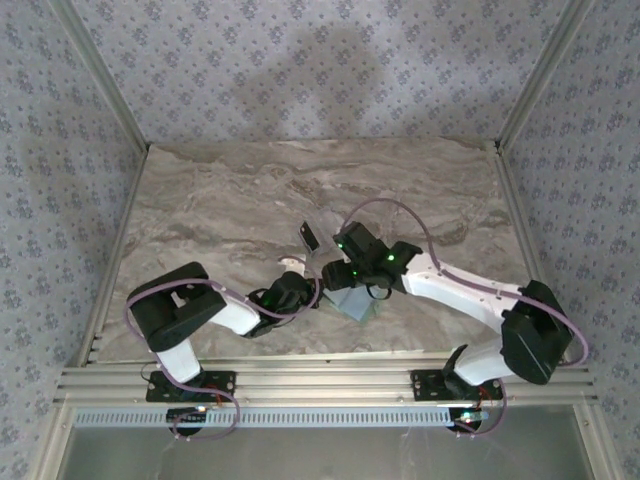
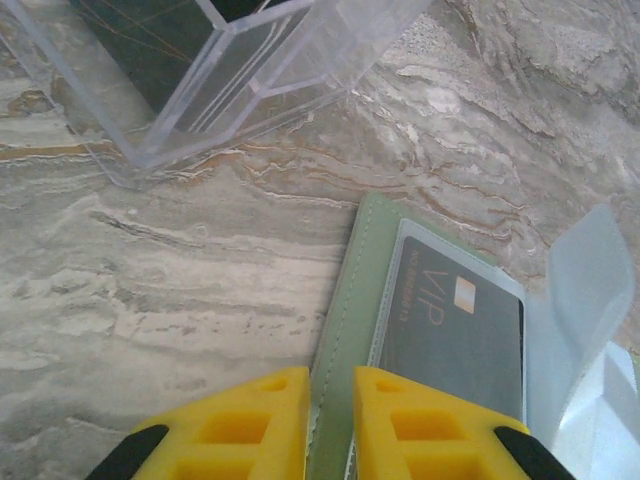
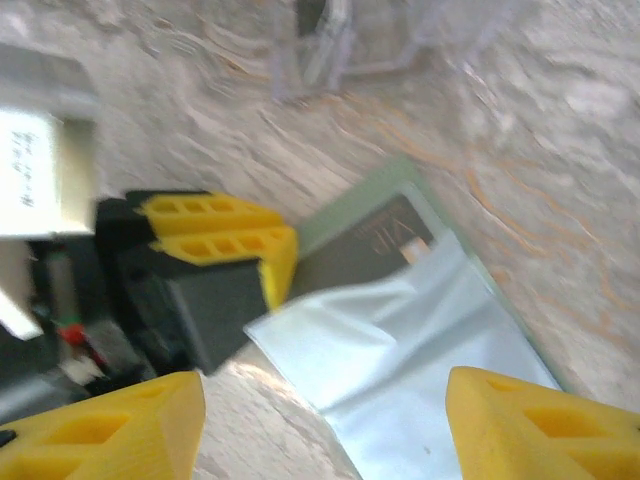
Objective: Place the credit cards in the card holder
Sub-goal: Flip over the card slot in the card holder.
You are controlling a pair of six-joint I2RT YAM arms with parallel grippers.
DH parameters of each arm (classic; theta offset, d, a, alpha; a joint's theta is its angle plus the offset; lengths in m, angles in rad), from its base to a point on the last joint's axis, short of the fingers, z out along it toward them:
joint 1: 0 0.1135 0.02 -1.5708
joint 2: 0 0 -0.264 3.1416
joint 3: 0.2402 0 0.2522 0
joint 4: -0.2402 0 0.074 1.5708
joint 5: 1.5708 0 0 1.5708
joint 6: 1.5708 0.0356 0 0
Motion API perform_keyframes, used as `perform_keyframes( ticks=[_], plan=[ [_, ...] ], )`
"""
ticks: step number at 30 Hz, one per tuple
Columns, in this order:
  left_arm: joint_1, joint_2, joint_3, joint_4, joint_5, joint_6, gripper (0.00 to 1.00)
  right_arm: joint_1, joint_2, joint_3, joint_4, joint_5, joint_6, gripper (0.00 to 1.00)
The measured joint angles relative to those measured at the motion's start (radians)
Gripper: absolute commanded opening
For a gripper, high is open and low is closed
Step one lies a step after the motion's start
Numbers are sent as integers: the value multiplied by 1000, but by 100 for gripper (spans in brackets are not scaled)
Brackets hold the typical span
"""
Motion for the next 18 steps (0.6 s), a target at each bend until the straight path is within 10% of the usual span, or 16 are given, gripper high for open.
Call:
perform_keyframes(
  ticks=[6,18],
  plan=[
    [0,2,5,3,18,0,19,1,-14,-109,5,6,48,23],
    [0,-4,-5,6,25,-4,18,19,187,-101,92,75,91,23]
  ],
)
